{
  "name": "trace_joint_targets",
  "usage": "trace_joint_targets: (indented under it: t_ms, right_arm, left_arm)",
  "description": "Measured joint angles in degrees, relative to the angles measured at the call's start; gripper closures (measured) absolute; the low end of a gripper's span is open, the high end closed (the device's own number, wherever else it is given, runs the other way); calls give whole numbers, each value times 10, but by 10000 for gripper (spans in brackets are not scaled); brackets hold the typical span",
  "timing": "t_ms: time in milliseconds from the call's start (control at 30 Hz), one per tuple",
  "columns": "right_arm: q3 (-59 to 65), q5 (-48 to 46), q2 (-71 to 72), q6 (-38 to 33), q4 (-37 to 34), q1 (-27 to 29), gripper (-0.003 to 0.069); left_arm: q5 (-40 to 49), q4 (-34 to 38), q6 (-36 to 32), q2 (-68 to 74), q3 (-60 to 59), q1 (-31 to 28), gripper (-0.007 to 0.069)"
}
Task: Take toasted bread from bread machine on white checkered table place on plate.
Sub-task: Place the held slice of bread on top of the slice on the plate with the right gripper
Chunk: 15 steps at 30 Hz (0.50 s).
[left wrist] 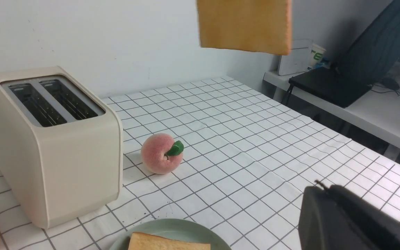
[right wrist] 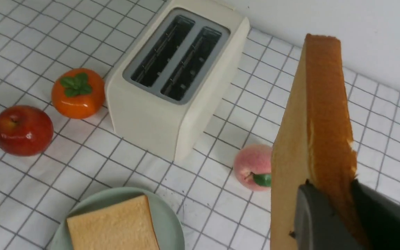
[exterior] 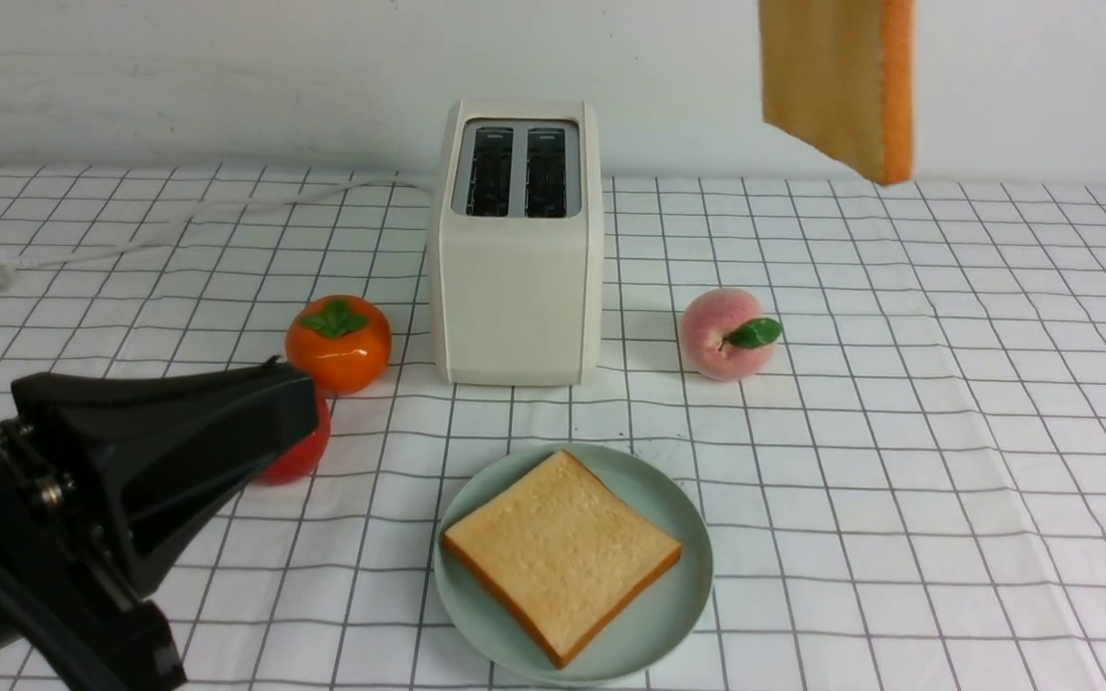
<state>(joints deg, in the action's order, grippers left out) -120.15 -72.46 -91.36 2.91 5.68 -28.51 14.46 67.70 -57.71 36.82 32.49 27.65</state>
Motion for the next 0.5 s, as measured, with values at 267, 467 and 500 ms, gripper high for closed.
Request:
trace_joint_targets:
  t_ms: [267, 467, 500]
  right_arm:
    - [415, 109, 221, 96, -49, 0, 555]
    - [597, 300, 183, -52, -267, 0, 555]
    - [609, 316, 161, -129, -340, 0, 555]
  left_arm:
    - [0, 0, 0, 0, 0, 0, 629]
    - [0, 0, 0, 0, 0, 0, 625]
    - [0, 0, 0, 0, 0, 0, 624]
